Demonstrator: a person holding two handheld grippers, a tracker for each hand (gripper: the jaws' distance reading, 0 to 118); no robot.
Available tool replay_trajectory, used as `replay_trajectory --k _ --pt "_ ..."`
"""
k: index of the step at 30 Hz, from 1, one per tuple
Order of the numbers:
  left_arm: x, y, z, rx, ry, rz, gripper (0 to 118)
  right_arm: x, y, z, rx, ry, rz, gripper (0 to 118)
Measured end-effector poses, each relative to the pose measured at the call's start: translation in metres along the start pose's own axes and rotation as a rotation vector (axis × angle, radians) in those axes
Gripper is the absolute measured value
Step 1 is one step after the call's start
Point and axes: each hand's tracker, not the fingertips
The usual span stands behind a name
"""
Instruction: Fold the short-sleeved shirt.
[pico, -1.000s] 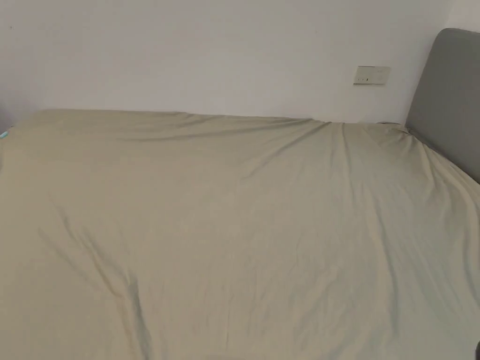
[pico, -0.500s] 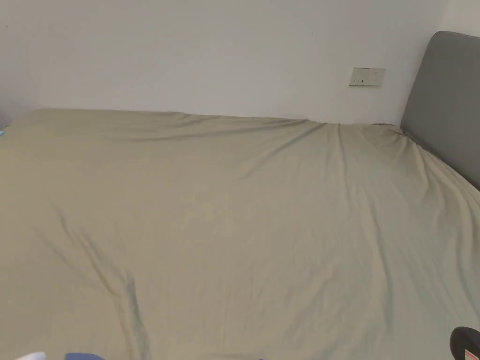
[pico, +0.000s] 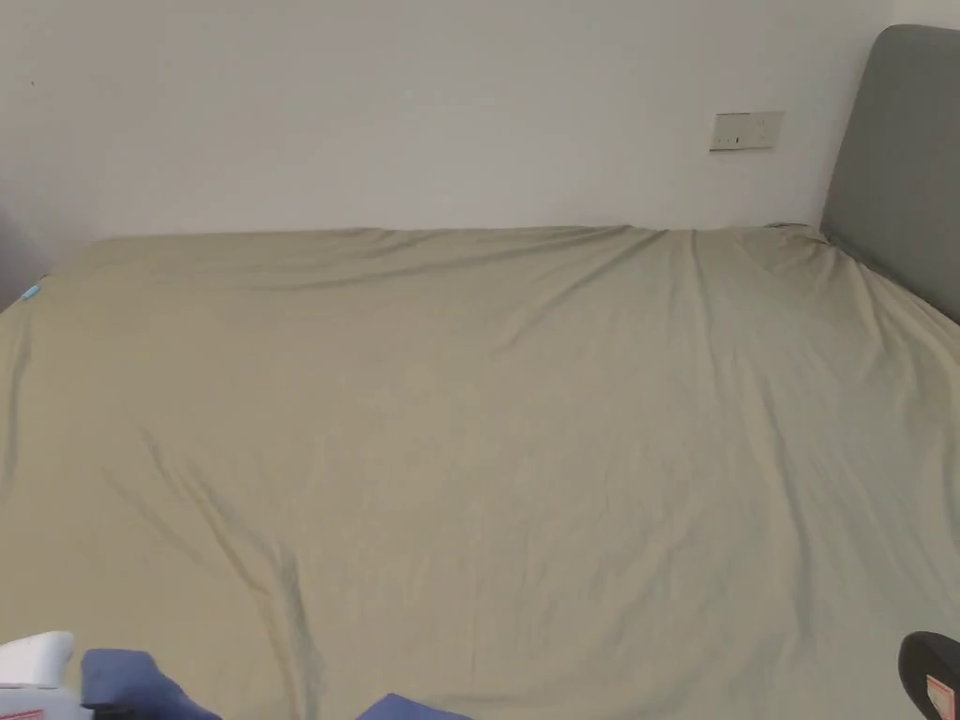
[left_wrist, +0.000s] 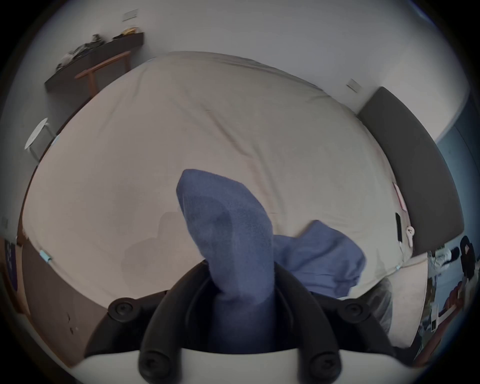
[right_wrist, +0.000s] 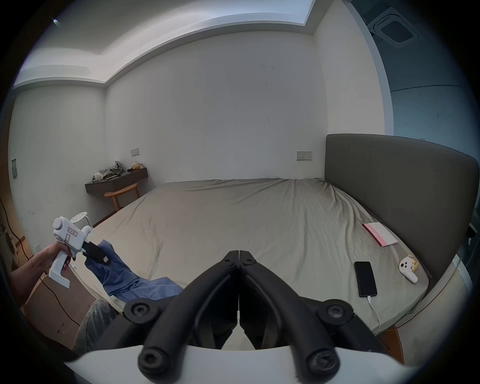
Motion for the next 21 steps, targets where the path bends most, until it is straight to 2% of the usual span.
replay_trajectory --k 7,10,13,14,16,18,19,21 --pt "0.110 -0.014 -0.076 -0.147 -0.147 -0.192 20 0.016 -0.004 0.013 -0.009 -0.049 -0.032 1" --pt "0.146 -0.028 -0.108 -0.192 -0.134 -0.241 20 0.020 -0.008 0.016 -0.023 -0.076 -0.036 1" --pt "0.165 -0.041 -0.129 -0.193 -0.037 -0.267 20 0.024 -0.013 0.020 -0.036 -0.091 -0.043 1" --pt "0.167 -0.044 -0.137 -0.190 -0.032 -0.278 23 0.024 -0.015 0.021 -0.039 -0.097 -0.045 1" --pt "0.163 -0.049 -0.142 -0.181 -0.082 -0.250 39 0.027 -0.018 0.021 -0.051 -0.104 -0.054 1" --pt "0.156 -0.051 -0.133 -0.137 -0.256 -0.163 77 0.029 -0.022 0.021 -0.059 -0.113 -0.059 1" --pt "0.149 -0.052 -0.123 -0.080 -0.336 -0.103 89 0.030 -0.023 0.022 -0.059 -0.119 -0.061 1" --pt "0.137 -0.044 -0.094 0.026 -0.416 -0.025 93 0.033 -0.023 0.022 -0.060 -0.132 -0.067 1"
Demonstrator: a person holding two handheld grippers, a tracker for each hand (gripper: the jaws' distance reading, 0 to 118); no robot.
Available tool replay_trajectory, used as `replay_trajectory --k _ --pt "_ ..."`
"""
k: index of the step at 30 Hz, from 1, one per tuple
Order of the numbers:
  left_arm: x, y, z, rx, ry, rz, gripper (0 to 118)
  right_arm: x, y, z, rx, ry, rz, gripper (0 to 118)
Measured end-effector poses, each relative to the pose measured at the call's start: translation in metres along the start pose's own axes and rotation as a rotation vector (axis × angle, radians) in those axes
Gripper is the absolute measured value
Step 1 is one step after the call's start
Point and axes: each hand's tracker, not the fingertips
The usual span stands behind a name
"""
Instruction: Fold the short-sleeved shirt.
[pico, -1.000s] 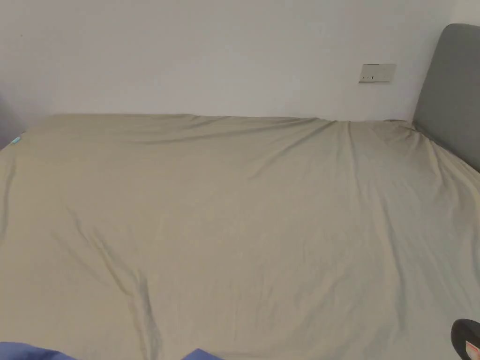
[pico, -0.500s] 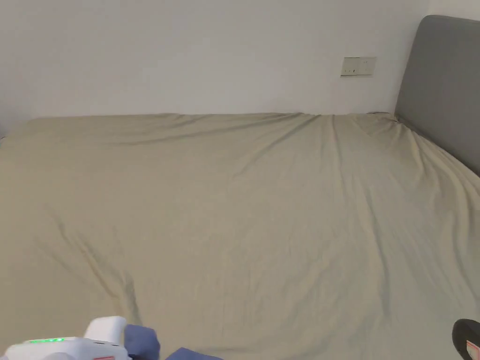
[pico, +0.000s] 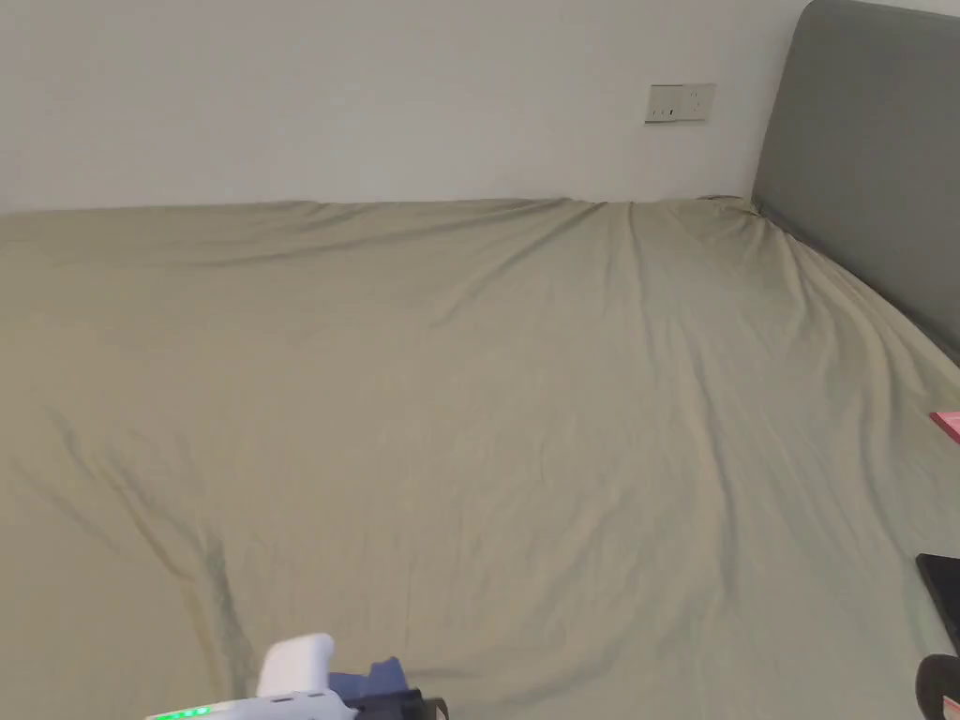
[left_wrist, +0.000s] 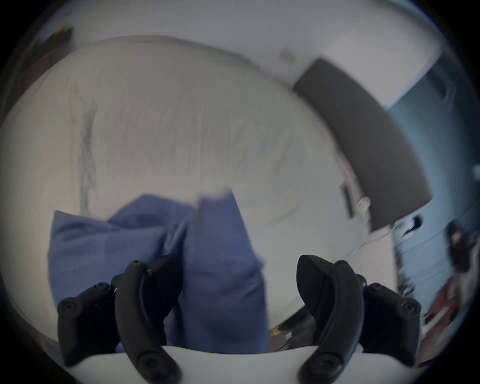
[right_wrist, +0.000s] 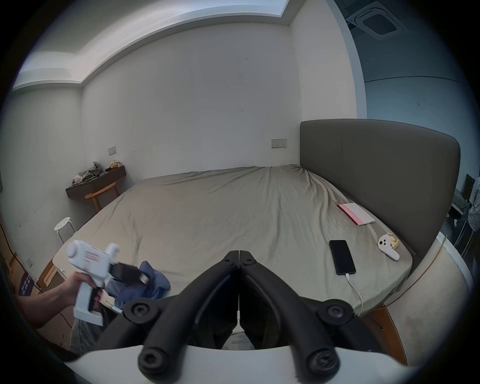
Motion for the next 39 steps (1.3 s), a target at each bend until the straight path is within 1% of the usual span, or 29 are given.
replay_trajectory --k 2,3,4,5,6,7,8,9,10,11,12,14,16,17,21,23,24,25,27,29,30,32,34,36,37,38,39 --pt "-0.001 0.011 0.038 0.124 -0.008 -0.008 92 0.003 0.000 0.001 0.002 -0.007 -0.008 1" --pt "-0.001 0.015 0.056 0.199 0.006 -0.027 86 0.005 -0.001 0.000 0.005 -0.006 -0.016 1" --pt "0.000 0.020 0.069 0.270 0.051 -0.046 74 0.006 -0.001 -0.001 0.005 -0.004 -0.023 1" --pt "0.000 0.020 0.080 0.340 0.136 -0.055 32 0.006 0.000 -0.001 0.004 -0.002 -0.029 1" --pt "-0.001 0.019 0.083 0.382 0.215 -0.069 0 0.006 -0.001 -0.002 0.004 -0.001 -0.033 1" --pt "-0.002 0.016 0.080 0.394 0.311 -0.090 0 0.005 -0.001 -0.003 0.003 -0.002 -0.035 1" --pt "-0.005 0.013 0.072 0.396 0.352 -0.118 0 0.004 -0.002 -0.005 0.001 -0.001 -0.037 1" --pt "-0.008 0.013 0.063 0.306 0.323 -0.130 0 0.004 -0.004 -0.006 -0.003 0.003 -0.040 1" --pt "-0.010 0.007 0.050 0.224 0.244 -0.111 0 0.002 -0.004 -0.006 -0.008 0.008 -0.040 1" --pt "-0.010 -0.003 0.038 0.207 0.194 -0.098 0 0.000 -0.006 -0.006 -0.012 0.012 -0.035 1" --pt "0.004 -0.014 0.025 0.195 0.169 -0.110 0 -0.002 -0.007 -0.006 -0.013 0.014 -0.029 1" --pt "0.018 -0.034 -0.011 0.112 0.158 -0.191 0 -0.007 -0.007 -0.006 -0.024 0.014 -0.017 1" --pt "0.037 -0.054 -0.043 0.016 0.132 -0.243 0 -0.007 -0.007 -0.005 -0.029 0.010 -0.012 1" --pt "0.043 -0.062 -0.055 0.025 0.121 -0.250 0 -0.008 -0.008 -0.004 -0.032 0.011 -0.012 1" --pt "0.048 -0.086 -0.107 -0.086 0.030 -0.159 0 -0.006 -0.010 0.003 -0.038 0.000 -0.013 1" --pt "0.043 -0.094 -0.120 -0.150 0.057 -0.113 0 -0.005 -0.011 0.007 -0.041 -0.011 -0.007 1" --pt "0.042 -0.094 -0.114 -0.138 0.055 -0.088 0 -0.005 -0.010 0.009 -0.043 -0.023 0.001 1" --pt "0.041 -0.093 -0.105 -0.108 0.011 -0.075 0 -0.004 -0.010 0.012 -0.042 -0.032 0.010 1" --pt "0.050 -0.082 -0.073 -0.072 -0.007 -0.078 0 -0.001 -0.009 0.016 -0.037 -0.038 0.014 1" --pt "0.059 -0.064 -0.021 0.096 -0.061 -0.144 0 0.003 -0.008 0.017 -0.036 -0.039 0.008 1" --pt "0.061 -0.056 -0.002 0.161 -0.054 -0.175 0 0.004 -0.007 0.015 -0.033 -0.041 0.005 1" --pt "0.056 -0.041 0.023 0.197 0.012 -0.215 0 0.003 -0.006 0.011 -0.027 -0.041 -0.003 1" --pt "0.041 -0.031 0.042 0.191 0.031 -0.184 0 -0.001 -0.004 0.006 -0.028 -0.026 -0.023 1" --pt "0.017 -0.024 0.060 0.251 0.057 -0.117 0 -0.008 -0.003 0.003 -0.019 0.025 -0.034 1" --pt "0.003 -0.021 0.072 0.281 0.065 -0.081 0 -0.014 -0.002 0.001 -0.018 0.052 -0.026 1" --pt "-0.010 -0.019 0.085 0.308 0.070 -0.052 22 -0.020 -0.001 -0.003 -0.017 0.070 -0.013 1" --pt "-0.025 -0.016 0.098 0.327 0.057 -0.019 58 -0.029 0.000 -0.008 -0.019 0.098 0.000 1"
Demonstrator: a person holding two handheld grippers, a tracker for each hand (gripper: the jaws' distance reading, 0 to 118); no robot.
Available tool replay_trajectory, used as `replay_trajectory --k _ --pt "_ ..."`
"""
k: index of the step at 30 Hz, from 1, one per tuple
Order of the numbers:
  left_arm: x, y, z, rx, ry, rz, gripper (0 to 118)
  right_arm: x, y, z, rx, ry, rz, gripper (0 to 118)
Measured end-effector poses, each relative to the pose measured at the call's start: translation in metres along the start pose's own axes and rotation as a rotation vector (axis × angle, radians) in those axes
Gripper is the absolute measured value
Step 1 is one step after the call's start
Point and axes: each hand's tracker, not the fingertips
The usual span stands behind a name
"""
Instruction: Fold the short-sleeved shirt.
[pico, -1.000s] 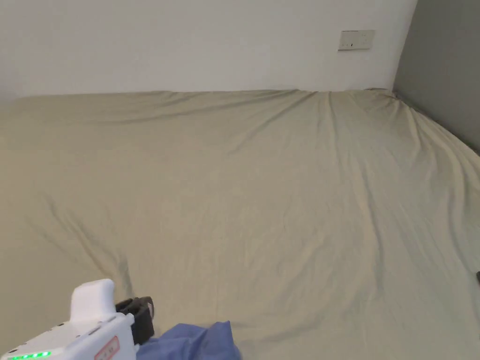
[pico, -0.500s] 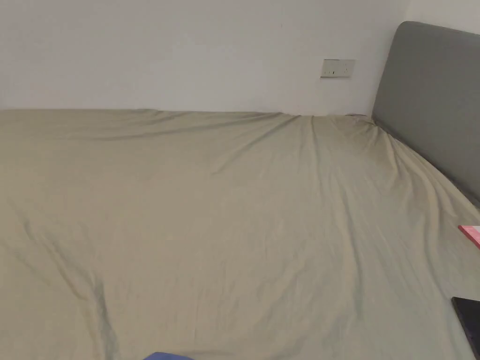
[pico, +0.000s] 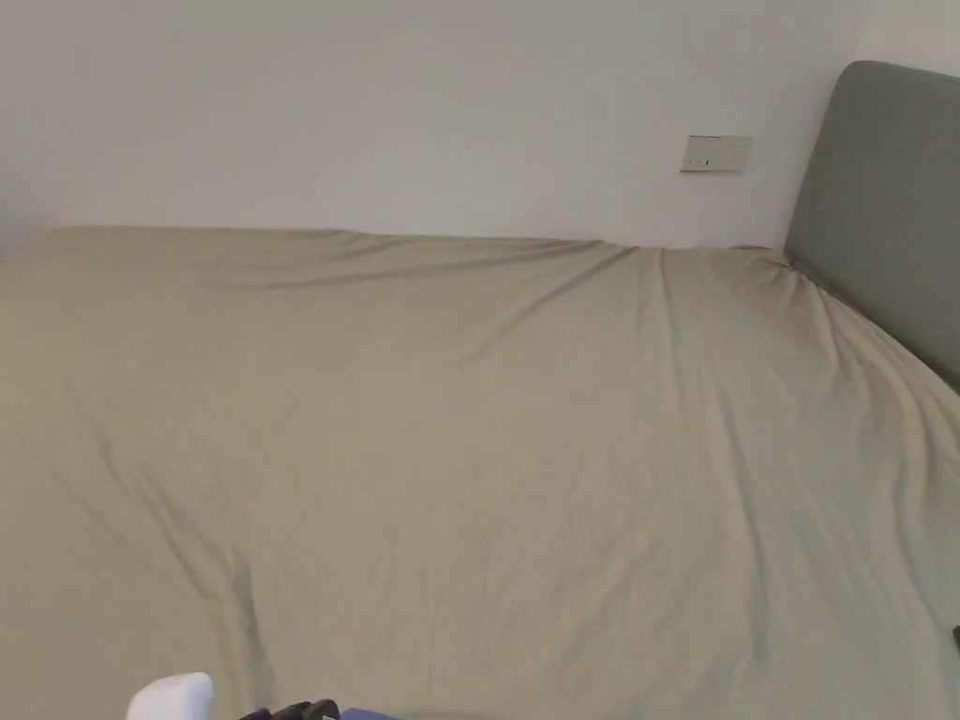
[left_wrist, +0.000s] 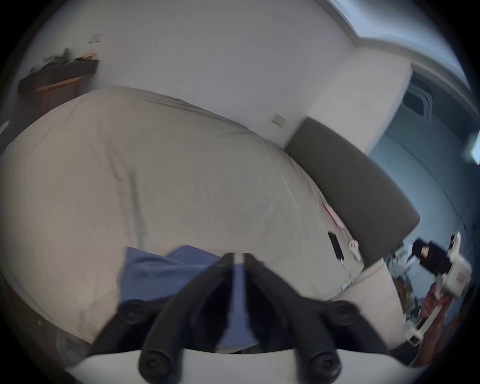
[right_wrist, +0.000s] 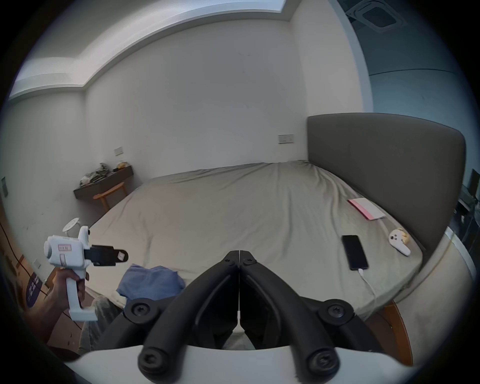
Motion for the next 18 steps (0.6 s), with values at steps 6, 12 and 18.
replay_trajectory --k 6,12,18 --pt "-0.075 -0.001 0.060 0.095 0.032 0.173 115 -0.073 -0.015 -0.079 -0.082 0.269 0.029 2" --pt "-0.090 -0.008 0.085 0.080 0.118 0.198 115 -0.170 -0.087 -0.207 -0.367 0.484 0.101 2" --pt "-0.094 0.010 0.078 0.023 0.136 0.134 115 -0.197 -0.173 -0.279 -0.555 0.481 0.212 1"
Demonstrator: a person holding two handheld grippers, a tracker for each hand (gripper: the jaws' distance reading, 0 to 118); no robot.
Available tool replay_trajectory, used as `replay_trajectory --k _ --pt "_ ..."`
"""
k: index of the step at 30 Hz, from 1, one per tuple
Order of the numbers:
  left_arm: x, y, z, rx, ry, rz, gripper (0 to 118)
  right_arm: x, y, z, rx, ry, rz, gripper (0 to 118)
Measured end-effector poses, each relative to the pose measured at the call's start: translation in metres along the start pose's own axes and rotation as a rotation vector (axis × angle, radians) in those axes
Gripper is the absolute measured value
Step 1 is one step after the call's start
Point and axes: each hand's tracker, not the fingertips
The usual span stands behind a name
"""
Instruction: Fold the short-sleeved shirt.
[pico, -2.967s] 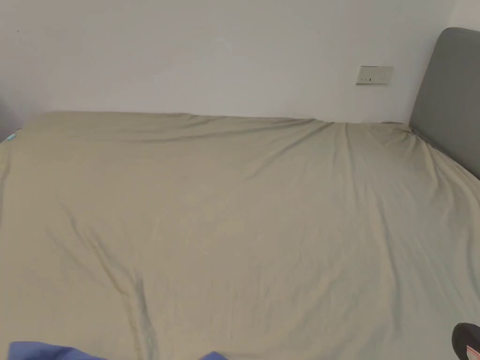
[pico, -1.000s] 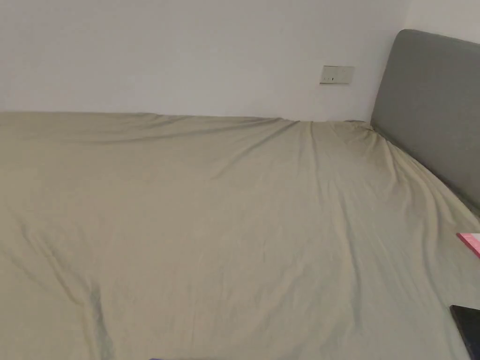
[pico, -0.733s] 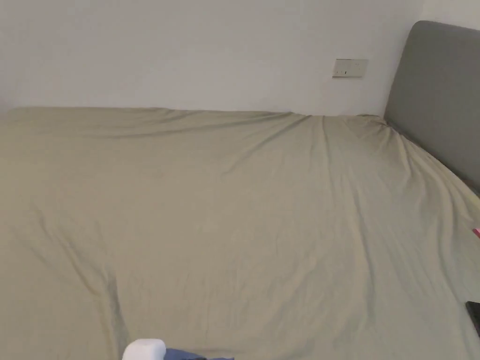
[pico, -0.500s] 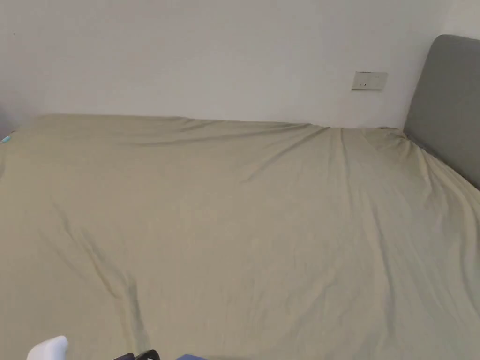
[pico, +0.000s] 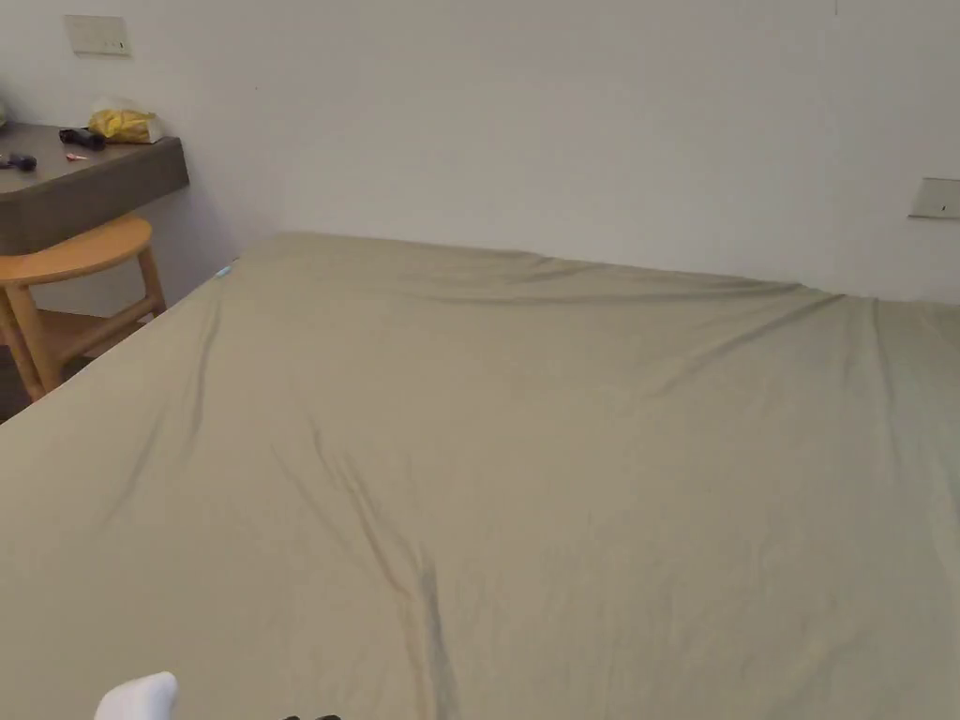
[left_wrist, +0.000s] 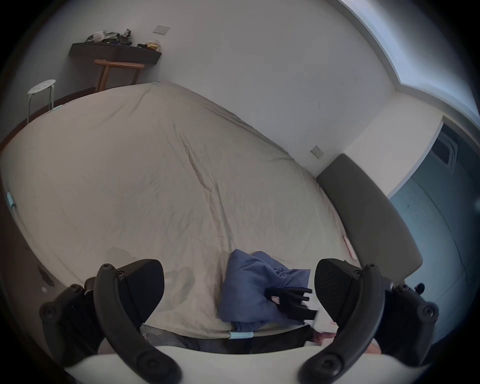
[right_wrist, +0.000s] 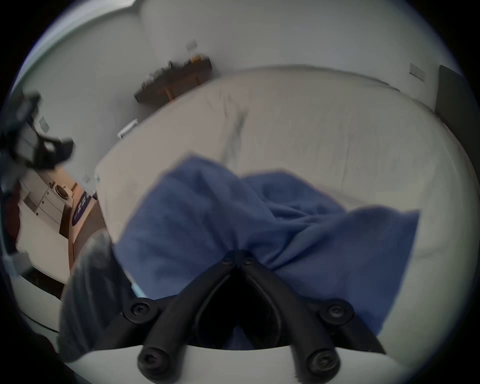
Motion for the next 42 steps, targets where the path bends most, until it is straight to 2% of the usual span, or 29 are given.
replay_trajectory --k 1,4,6,7,9,11,13,15,17,18,19,20,22,23,24,29,31,34,36,38,41,42 --pt "0.001 0.001 -0.005 -0.017 0.002 -0.025 115 0.013 -0.004 0.012 0.144 0.094 -0.057 1" --pt "0.002 0.006 -0.031 -0.077 -0.039 -0.085 115 0.055 -0.010 0.020 0.079 0.266 -0.341 1" --pt "0.001 0.006 -0.063 -0.158 -0.047 -0.093 115 0.070 -0.016 0.017 0.087 0.321 -0.399 2" --pt "0.003 0.005 -0.077 -0.203 -0.017 -0.102 115 0.072 -0.019 0.018 0.098 0.327 -0.389 2" --pt "0.007 -0.002 -0.107 -0.265 0.036 -0.158 115 0.071 -0.024 0.024 0.127 0.305 -0.316 2" --pt "0.005 -0.018 -0.143 -0.333 -0.036 -0.169 115 0.076 -0.032 0.024 0.150 0.324 -0.314 2" --pt "-0.001 -0.031 -0.180 -0.487 -0.097 -0.077 113 0.084 -0.036 0.023 0.152 0.380 -0.379 2" --pt "-0.006 -0.052 -0.204 -0.574 -0.265 0.109 113 0.090 -0.037 0.022 0.144 0.405 -0.425 2" --pt "-0.001 -0.054 -0.206 -0.424 -0.414 0.164 113 0.086 -0.037 0.022 0.153 0.386 -0.396 2" --pt "-0.002 -0.055 -0.211 -0.482 -0.375 0.224 108 0.085 -0.037 0.023 0.155 0.373 -0.385 2" --pt "-0.003 -0.056 -0.211 -0.489 -0.378 0.248 82 0.085 -0.036 0.023 0.155 0.373 -0.386 2" --pt "-0.006 -0.054 -0.210 -0.476 -0.404 0.248 31 0.083 -0.036 0.023 0.157 0.369 -0.389 2" --pt "-0.006 -0.053 -0.206 -0.464 -0.236 0.112 32 0.085 -0.035 0.023 0.144 0.372 -0.407 2" --pt "-0.007 -0.053 -0.207 -0.473 -0.236 0.084 32 0.087 -0.034 0.023 0.129 0.386 -0.410 2" --pt "-0.009 -0.051 -0.206 -0.463 -0.302 0.079 32 0.086 -0.030 0.025 0.124 0.380 -0.403 2" --pt "-0.004 -0.015 -0.196 -0.522 -0.219 -0.166 32 0.068 -0.011 0.055 0.100 0.238 -0.255 2" --pt "-0.021 0.012 -0.183 -0.496 -0.161 -0.218 32 0.064 -0.004 0.071 0.118 0.229 -0.234 2" --pt "-0.079 0.056 -0.148 -0.430 0.009 -0.234 32 0.063 0.002 0.095 0.143 0.179 -0.208 2" --pt "-0.134 0.089 -0.121 -0.413 0.106 -0.155 32 0.070 0.001 0.107 0.154 0.159 -0.208 2" --pt "-0.184 0.115 -0.096 -0.422 0.243 -0.135 32 0.074 0.000 0.120 0.167 0.123 -0.217 2" --pt "-0.222 0.147 -0.059 -0.432 0.363 -0.096 32 0.080 -0.004 0.140 0.188 0.073 -0.233 2" --pt "-0.224 0.155 -0.048 -0.426 0.413 -0.117 32 0.080 -0.006 0.147 0.201 0.029 -0.229 2"
